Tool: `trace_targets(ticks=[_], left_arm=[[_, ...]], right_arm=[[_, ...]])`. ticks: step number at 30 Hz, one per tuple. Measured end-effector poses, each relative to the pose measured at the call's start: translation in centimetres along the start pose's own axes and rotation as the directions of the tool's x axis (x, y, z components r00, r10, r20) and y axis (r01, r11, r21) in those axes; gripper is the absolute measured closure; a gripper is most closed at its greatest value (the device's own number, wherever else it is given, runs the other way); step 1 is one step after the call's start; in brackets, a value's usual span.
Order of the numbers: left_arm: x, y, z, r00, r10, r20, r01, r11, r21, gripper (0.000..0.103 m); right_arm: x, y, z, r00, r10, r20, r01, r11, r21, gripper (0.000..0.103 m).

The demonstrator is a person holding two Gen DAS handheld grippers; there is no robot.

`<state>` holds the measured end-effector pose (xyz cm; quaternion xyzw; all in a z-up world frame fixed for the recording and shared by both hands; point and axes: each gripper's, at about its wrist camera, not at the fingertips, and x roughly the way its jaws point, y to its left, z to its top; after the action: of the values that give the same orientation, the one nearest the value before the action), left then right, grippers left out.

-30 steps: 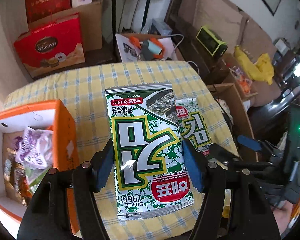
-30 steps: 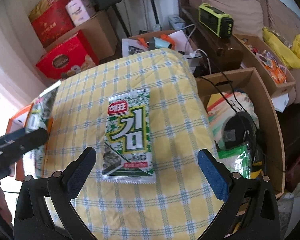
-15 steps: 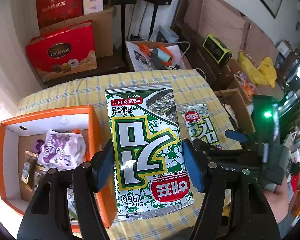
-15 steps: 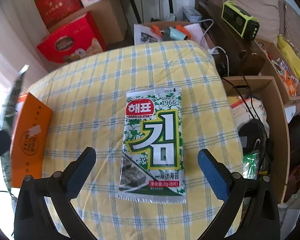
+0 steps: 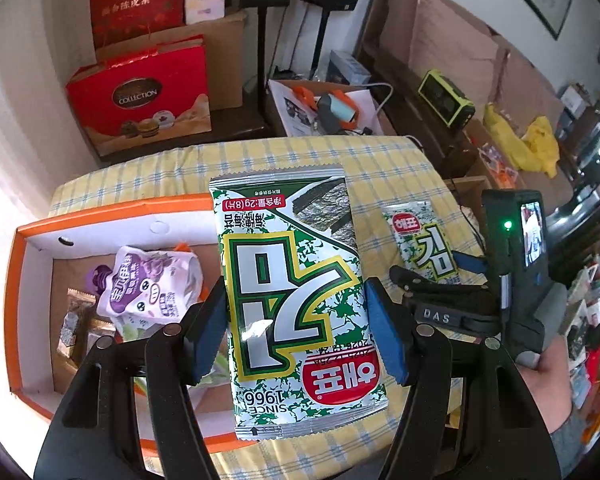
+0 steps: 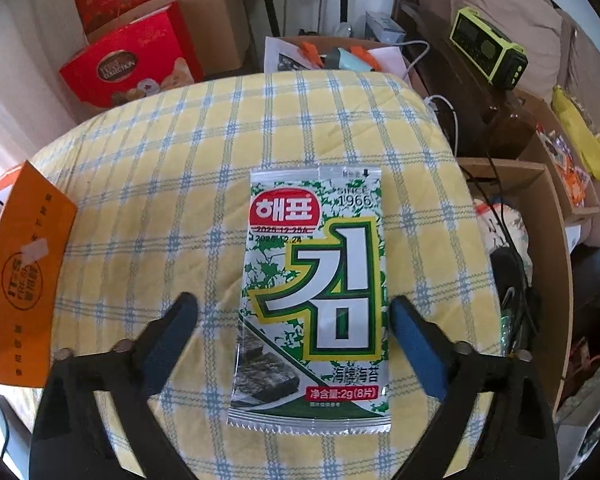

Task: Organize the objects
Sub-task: 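Lower the right tool onto the other seaweed packet and grasp it, then carry the seaweed packet in the left tool into the orange box while the right tool carries its packet there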

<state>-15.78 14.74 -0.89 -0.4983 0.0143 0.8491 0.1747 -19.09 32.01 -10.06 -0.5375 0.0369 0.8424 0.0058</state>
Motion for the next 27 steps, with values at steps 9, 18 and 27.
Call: trace_targets(ticks=[9, 18, 27], left_arm=[[-0.4, 1.9, -0.7, 1.0, 0.012, 0.003, -0.011, 1.0, -0.023, 0.04], [-1.4, 4.0, -1.1, 1.0, 0.025, 0.018, -0.024, 0.999, -0.043, 0.04], [-2.6, 6.2, -1.8, 0.999, 0.033, 0.03, -0.031, 0.997, -0.072, 0.041]], right_arm=[[-0.5, 0.5, -0.4, 1.0, -0.019, 0.023, 0.018, 1.0, 0.017, 0.033], [-2.5, 1.2, -0.4, 0.997, -0.022, 0.077, 0.022, 1.0, 0.012, 0.034], [-4.7, 2.5, -0.4, 0.994, -0.007, 0.106, 0.007, 1.0, -0.004, 0.034]])
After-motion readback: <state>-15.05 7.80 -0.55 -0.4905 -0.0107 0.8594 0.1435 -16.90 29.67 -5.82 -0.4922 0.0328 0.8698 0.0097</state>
